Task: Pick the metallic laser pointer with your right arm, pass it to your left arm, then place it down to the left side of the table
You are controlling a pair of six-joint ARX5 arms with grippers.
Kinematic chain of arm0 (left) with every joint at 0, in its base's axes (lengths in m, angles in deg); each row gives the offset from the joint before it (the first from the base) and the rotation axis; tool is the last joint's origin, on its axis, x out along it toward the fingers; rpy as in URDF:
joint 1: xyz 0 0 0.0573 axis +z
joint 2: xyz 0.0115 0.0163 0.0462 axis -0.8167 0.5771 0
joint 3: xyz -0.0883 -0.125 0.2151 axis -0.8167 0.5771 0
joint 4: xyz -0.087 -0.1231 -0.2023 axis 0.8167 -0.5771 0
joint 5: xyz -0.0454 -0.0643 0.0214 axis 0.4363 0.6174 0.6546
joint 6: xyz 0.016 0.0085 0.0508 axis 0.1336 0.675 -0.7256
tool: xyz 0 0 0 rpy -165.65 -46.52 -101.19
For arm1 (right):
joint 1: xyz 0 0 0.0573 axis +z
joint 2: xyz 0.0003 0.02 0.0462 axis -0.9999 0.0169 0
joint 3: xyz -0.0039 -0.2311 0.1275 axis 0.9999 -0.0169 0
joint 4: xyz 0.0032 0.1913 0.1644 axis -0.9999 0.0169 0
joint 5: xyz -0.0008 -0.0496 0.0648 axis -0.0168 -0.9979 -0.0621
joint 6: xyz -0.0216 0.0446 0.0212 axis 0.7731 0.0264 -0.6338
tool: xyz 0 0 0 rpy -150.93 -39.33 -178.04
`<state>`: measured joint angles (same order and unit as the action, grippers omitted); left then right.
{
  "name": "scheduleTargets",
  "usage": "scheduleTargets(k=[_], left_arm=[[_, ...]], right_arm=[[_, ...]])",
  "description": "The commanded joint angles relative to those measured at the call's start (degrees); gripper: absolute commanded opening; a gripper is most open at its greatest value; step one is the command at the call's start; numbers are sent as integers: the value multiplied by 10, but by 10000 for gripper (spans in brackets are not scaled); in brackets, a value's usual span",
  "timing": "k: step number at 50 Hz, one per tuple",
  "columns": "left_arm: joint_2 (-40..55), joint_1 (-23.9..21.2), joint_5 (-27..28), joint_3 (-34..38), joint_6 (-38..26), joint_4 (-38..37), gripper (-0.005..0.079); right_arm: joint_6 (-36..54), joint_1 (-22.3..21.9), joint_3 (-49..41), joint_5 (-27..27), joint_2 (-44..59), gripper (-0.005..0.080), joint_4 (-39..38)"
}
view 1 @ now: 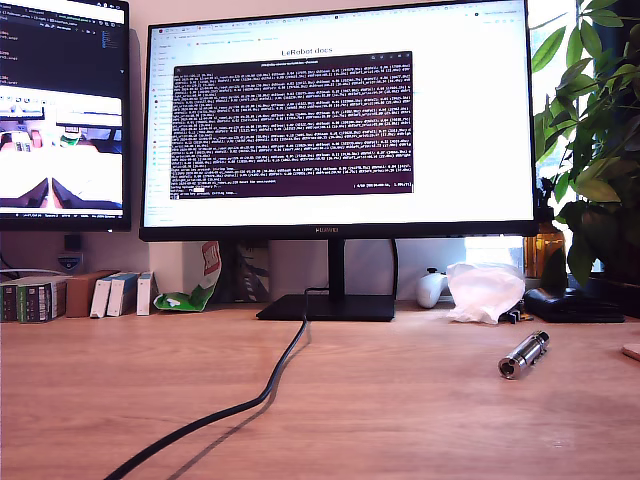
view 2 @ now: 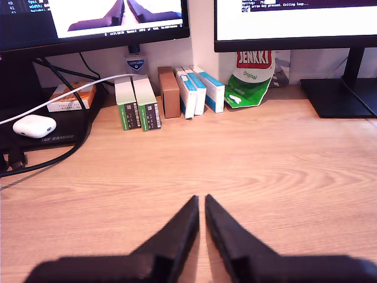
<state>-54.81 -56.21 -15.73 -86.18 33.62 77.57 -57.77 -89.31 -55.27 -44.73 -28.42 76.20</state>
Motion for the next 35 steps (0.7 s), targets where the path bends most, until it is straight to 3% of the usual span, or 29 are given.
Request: scheduleTargets(k=[1,8,22,27,35], left_arm=[[-5,-2,5,17,2,-9,22],[-5,-2,5,17,4,-9,22],[-5,-2,9,17,66,1,22],[-5,-2,17,17,103,14,22],[-5,-2,56,17,189,64,22]], right_arm=[[-1,3,-2,0,-4,-12,-5],[0,3,-2,-2,-4,-12,-5],[-8,3,-2,2,-4,-12,-12],[-56,3,-2,10,-4,-12,-22],[-179,3,0,73,-4,-12,-77]])
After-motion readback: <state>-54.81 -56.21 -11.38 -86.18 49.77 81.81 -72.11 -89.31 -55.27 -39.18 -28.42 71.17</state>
